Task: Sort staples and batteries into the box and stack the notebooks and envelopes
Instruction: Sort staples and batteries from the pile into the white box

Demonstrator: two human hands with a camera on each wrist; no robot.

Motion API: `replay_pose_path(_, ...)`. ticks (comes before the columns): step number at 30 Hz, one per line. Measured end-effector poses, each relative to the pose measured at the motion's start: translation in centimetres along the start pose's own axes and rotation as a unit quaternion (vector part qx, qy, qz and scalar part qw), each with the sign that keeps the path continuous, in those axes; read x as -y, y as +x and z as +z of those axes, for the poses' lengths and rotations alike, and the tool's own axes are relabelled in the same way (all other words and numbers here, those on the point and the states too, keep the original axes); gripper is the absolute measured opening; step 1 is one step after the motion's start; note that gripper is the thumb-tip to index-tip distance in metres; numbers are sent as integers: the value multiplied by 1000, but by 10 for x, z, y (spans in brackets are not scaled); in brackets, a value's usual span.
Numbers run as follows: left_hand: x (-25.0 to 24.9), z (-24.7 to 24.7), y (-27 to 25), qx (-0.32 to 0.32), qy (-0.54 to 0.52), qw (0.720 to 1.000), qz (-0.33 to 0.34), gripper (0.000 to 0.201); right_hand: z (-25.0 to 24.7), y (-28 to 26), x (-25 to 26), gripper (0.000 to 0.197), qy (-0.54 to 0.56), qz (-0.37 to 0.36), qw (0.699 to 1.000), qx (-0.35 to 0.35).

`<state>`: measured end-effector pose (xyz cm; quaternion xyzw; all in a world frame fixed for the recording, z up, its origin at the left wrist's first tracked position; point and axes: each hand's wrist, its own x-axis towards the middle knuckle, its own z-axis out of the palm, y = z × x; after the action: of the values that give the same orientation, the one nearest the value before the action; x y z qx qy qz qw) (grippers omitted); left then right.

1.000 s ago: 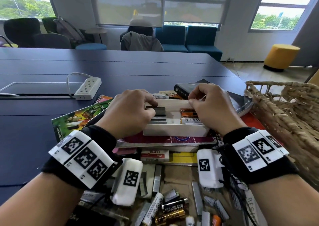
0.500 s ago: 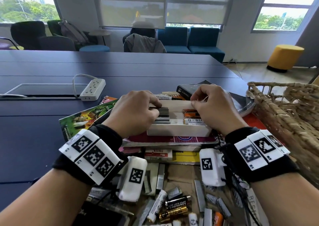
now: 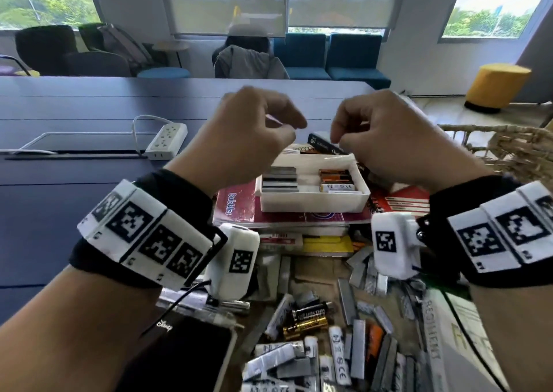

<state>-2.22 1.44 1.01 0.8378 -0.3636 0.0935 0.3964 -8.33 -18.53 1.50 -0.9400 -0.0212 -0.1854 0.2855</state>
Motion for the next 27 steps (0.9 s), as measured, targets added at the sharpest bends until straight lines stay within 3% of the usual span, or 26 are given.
replay_pose_path(2, -11, -7, -1, 22, 16, 999, 23, 14, -7, -7, 9, 16, -26, -7, 989, 147)
replay_pose_path(5, -20, -13, -8, 139, 41, 989, 28, 14, 1, -18, 18, 7, -65, -33, 952, 296)
replay_pose_path(8, -21, -12, -13, 223, 71, 972, 19, 15, 18, -29, 21, 8, -93, -52, 929, 355)
replay_pose_path(13, -15, -10, -15, 287, 80, 955, -13, 13, 34, -42, 24, 13, -102, -32, 880, 462)
replay_pose_path(17, -14, -6, -13, 296, 85, 951, -18, 12, 44, -54, 30, 16, -138, -26, 854, 502)
replay_pose_path(22, -15, -5, -13, 294, 93, 951, -20, 13, 46, -58, 34, 13, -178, -40, 853, 489)
replay_pose_path(27, -17, -7, -15, 287, 90, 953, -19, 13, 46, -61, 40, 31, -206, -26, 844, 494)
